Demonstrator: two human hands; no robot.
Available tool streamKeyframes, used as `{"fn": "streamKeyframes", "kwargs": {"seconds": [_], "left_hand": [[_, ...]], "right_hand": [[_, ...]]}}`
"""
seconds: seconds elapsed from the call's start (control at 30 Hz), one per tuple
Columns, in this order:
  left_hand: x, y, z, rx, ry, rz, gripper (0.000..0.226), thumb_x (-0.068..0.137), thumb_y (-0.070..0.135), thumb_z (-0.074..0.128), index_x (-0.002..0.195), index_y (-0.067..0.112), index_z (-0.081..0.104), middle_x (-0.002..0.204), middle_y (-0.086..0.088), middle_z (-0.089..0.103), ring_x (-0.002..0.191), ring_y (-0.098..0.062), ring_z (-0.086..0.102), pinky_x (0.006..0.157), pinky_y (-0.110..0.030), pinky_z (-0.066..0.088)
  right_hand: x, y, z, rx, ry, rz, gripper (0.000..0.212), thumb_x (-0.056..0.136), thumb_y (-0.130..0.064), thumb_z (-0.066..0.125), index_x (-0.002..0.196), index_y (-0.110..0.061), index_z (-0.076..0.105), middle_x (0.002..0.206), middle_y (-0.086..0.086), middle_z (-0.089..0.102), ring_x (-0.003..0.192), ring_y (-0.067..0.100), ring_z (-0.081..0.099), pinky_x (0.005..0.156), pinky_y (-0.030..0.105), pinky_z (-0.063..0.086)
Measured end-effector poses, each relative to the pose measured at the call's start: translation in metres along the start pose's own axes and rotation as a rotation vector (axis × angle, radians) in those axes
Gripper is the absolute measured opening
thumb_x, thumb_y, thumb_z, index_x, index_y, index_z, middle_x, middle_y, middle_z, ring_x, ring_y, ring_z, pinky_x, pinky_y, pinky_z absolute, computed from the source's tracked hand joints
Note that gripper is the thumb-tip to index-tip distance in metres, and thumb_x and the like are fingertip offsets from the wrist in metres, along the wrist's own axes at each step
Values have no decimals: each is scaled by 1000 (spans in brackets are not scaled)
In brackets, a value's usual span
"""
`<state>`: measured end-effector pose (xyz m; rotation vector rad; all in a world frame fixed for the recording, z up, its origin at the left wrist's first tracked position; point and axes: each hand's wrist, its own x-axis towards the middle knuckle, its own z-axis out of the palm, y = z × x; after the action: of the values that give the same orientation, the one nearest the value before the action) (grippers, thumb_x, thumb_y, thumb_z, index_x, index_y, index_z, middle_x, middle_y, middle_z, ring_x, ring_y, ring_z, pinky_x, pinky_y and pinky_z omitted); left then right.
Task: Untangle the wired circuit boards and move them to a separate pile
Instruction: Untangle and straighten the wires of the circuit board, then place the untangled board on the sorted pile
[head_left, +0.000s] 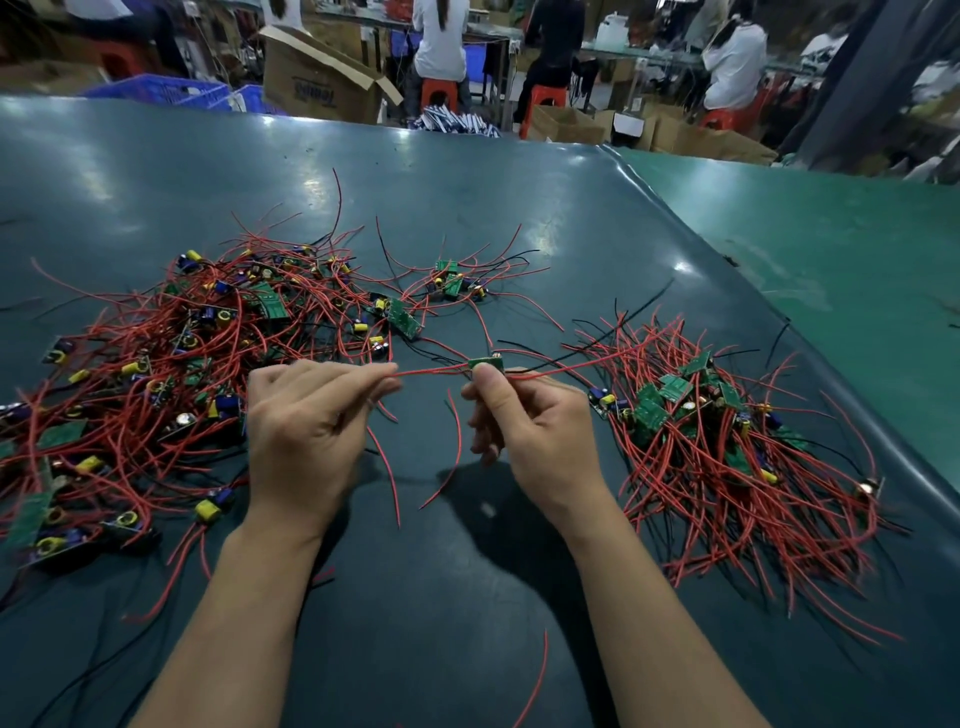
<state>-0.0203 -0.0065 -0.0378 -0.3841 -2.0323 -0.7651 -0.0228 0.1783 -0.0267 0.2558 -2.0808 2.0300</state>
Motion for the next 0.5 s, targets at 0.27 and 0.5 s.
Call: {"fn": "streamKeyframes", "kwargs": {"seconds": [0.27, 0.5], "left_hand": [[-1, -11, 5, 239, 76, -329, 24, 94, 21, 65, 108, 4, 71, 100, -14, 71, 94, -36, 58, 88, -40, 41], [-2, -14, 2, 494, 62, -638, 34, 90, 22, 60, 122, 13, 64, 127, -15, 58, 123, -39, 43, 98, -48, 33]], "right_hand": [[15, -6, -15, 391, 803, 9, 26, 94, -33, 62, 82, -10, 65, 64, 0, 62, 42, 12, 56, 36, 20, 43], [19, 0, -18, 518, 820, 301, 26, 98, -32, 58, 83, -11, 63, 64, 0, 60, 41, 7, 53, 38, 19, 41]]}}
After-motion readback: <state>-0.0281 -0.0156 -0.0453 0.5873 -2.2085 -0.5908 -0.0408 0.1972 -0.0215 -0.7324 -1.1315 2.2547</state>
